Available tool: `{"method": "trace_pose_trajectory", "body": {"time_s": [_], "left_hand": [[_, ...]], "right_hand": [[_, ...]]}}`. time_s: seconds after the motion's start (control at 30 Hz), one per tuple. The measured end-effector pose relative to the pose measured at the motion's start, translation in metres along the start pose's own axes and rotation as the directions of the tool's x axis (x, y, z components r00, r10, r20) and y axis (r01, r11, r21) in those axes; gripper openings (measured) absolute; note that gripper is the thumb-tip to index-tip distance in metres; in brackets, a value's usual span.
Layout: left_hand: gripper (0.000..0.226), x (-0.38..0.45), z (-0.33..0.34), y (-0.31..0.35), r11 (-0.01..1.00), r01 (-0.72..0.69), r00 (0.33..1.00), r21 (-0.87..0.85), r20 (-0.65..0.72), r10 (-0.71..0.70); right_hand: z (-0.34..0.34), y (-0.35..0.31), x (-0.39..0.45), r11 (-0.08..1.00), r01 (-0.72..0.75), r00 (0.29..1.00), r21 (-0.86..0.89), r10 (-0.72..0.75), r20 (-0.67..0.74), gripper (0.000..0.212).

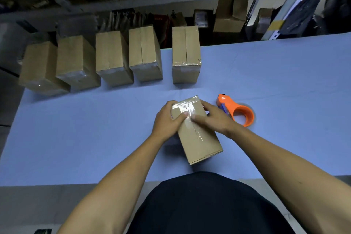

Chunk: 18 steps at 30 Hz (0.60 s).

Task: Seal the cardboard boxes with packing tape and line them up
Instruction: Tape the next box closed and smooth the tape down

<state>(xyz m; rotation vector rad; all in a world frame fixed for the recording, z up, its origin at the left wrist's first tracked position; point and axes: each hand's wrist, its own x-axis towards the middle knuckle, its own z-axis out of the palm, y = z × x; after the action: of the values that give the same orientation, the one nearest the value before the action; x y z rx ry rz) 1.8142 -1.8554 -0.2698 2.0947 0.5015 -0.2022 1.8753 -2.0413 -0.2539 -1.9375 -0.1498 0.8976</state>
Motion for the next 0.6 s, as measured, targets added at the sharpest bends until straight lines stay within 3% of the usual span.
{"method": "trace_pose_trajectory", "body": {"time_s": [0.07,0.1,0.2,0.27,0.37,0.6], "left_hand": [[0.038,0.001,-0.003,0.000,0.999,-0.038,0.999,0.023,-0.005,0.038],[0.036,0.000,-0.004,-0.001,0.999,-0.034,0.999,0.030,-0.017,0.035],[0.034,-0.004,-0.006,-0.007,0.999,0.054,0.981,0.005,-0.189,-0.052],[0.035,-0.008,-0.007,-0.011,0.989,0.135,0.933,-0.053,-0.329,-0.145],[0.034,-0.009,-0.005,-0.008,0.983,0.168,0.912,-0.067,-0.368,-0.181],[0.033,-0.013,0.000,-0.002,0.981,0.195,0.909,-0.017,-0.373,-0.188]], "right_hand": [[-0.006,0.003,-0.003,0.997,-0.038,0.990,-0.061,0.046,0.130,0.074],[-0.008,0.004,-0.003,0.991,-0.062,0.990,-0.122,0.077,0.120,0.085],[-0.008,0.005,0.002,0.932,-0.153,0.977,-0.328,0.093,-0.192,0.103],[-0.002,0.002,0.006,0.898,-0.158,0.931,-0.411,-0.002,-0.365,0.097],[0.001,-0.003,0.008,0.849,-0.149,0.878,-0.507,-0.122,-0.463,0.083],[-0.003,0.007,-0.002,0.926,-0.251,0.798,-0.281,0.033,-0.602,0.076]]}}
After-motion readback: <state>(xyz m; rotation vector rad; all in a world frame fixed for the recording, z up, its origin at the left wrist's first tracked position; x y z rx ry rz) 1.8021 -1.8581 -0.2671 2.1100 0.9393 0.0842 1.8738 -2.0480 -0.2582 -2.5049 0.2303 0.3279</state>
